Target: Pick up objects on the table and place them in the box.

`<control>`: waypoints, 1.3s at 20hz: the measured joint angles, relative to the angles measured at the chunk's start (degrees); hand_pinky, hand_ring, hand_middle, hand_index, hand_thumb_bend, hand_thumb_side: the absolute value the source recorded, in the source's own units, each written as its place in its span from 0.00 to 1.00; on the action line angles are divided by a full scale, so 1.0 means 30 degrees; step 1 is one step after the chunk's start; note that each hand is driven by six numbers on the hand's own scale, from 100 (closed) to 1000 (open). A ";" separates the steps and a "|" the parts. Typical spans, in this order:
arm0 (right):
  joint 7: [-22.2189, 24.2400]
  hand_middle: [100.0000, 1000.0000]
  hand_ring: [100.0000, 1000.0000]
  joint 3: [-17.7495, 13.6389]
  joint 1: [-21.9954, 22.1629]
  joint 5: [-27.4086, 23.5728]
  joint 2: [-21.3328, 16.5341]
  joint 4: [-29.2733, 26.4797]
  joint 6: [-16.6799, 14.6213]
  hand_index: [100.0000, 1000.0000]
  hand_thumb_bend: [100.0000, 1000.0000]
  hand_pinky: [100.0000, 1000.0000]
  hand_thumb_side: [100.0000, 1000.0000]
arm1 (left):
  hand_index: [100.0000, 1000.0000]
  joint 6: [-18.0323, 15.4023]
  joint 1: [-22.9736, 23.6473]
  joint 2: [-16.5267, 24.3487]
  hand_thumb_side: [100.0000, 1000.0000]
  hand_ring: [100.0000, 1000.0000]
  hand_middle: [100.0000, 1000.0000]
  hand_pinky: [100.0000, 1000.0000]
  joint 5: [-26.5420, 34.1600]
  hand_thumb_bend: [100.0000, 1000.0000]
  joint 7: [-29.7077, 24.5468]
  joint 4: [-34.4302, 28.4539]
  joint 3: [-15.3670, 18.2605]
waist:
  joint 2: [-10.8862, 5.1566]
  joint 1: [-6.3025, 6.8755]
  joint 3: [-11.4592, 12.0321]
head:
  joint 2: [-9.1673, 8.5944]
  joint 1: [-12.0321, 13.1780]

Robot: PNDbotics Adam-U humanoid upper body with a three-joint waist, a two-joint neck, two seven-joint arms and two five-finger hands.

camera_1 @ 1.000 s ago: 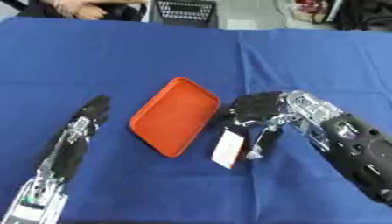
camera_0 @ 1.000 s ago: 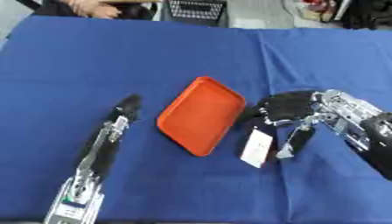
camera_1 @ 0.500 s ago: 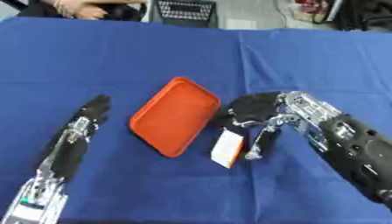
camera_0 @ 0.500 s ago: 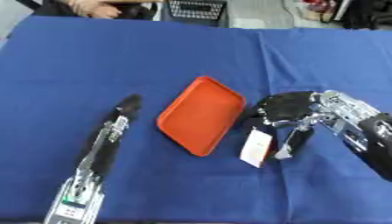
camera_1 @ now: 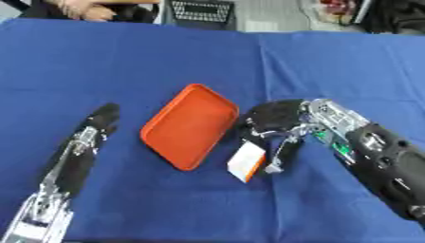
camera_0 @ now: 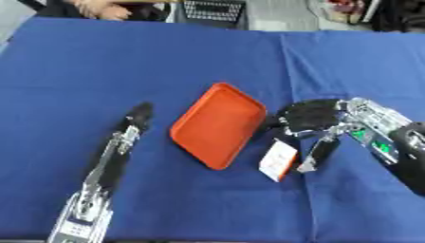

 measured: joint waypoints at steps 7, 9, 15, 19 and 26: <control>0.0029 0.89 0.84 -0.0151 -0.0004 -0.0473 -0.0011 -0.0379 0.0029 0.72 0.33 0.80 0.43 | 1.00 0.0000 0.0000 0.0000 1.00 1.00 1.00 1.00 -0.0001 0.11 -0.0001 0.0001 -0.0001 | -0.0001 -0.0002 -0.0002 | 0.0000 0.0000; -0.0025 0.89 0.84 -0.0487 -0.0089 -0.0777 -0.0012 -0.0577 -0.0025 0.72 0.34 0.81 0.42 | 1.00 0.0000 0.0001 0.0000 1.00 1.00 1.00 1.00 -0.0001 0.11 -0.0001 0.0001 -0.0001 | -0.0002 0.0006 -0.0015 | -0.0001 0.0000; -0.0299 0.90 0.85 -0.1852 -0.1012 -0.1912 0.0092 -0.1328 -0.0299 0.72 0.34 0.81 0.38 | 1.00 0.0001 0.0012 0.0000 1.00 1.00 1.00 1.00 -0.0001 0.11 -0.0001 0.0002 -0.0001 | -0.0066 0.0076 -0.0109 | -0.0004 -0.0001; -0.0283 0.89 0.84 -0.2472 -0.1499 -0.2548 0.0720 -0.1384 -0.0283 0.71 0.32 0.81 0.38 | 1.00 0.0001 0.0013 0.0000 1.00 1.00 1.00 1.00 -0.0001 0.11 -0.0002 0.0004 -0.0001 | -0.0088 0.0088 -0.0056 | -0.0046 -0.0009; 0.0173 0.89 0.83 -0.3120 -0.2581 -0.3426 0.2310 -0.0659 0.0173 0.71 0.30 0.81 0.37 | 1.00 -0.0023 0.0015 -0.0005 1.00 1.00 1.00 1.00 0.0000 0.11 -0.0044 0.0012 -0.0005 | -0.0091 0.0125 0.0020 | -0.0087 -0.0019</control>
